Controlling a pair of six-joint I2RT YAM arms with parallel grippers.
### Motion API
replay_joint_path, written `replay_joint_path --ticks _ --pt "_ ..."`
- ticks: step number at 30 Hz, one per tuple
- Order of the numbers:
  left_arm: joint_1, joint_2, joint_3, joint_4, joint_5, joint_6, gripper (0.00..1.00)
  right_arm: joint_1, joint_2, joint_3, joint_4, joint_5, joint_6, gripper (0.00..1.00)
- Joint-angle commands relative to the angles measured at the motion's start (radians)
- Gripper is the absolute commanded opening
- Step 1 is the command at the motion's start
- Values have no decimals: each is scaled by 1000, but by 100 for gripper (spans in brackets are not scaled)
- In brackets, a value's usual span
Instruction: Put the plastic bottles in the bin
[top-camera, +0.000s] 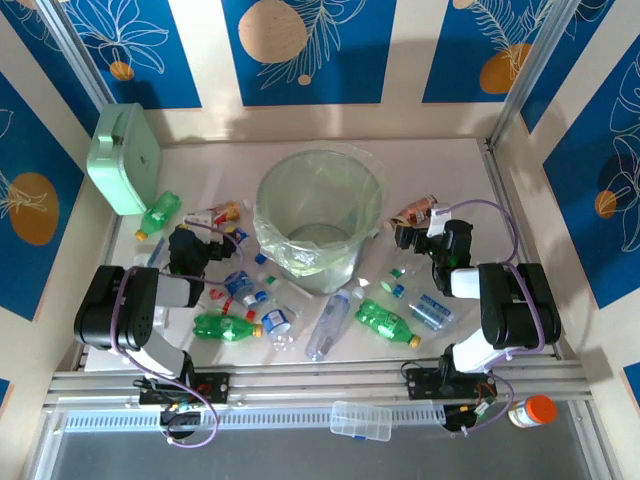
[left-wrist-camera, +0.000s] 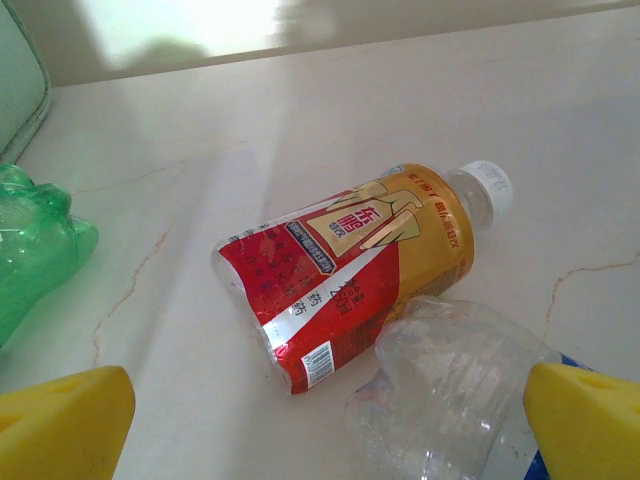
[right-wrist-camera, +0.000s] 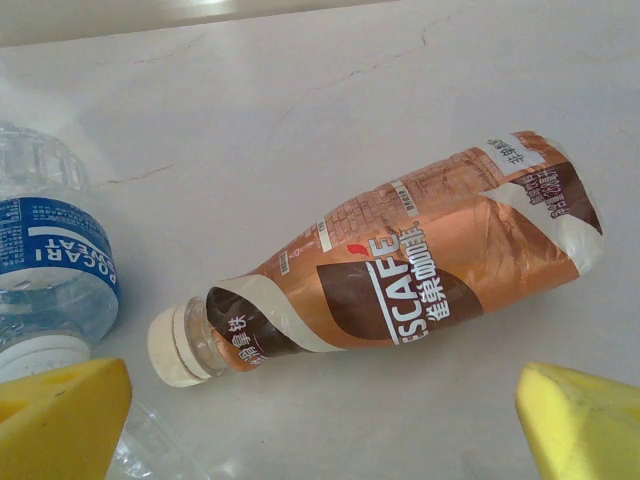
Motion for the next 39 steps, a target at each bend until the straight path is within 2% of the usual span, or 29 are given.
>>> replay_joint_path --ticks 1,10,12,16,39 --pt "3 -8 8 -3 7 3 99 4 -18 21 4 10 4 99" --pt "3 -7 8 -3 7 3 99 3 -18 21 3 9 5 99" --pt "3 -7 8 -1 7 3 99 -15 -19 18 7 -25 16 99" --pt "3 -7 8 -3 7 3 99 4 -17 21 4 10 4 99" --pt "3 -13 8 -5 14 4 99 5 -21 17 11 7 2 99"
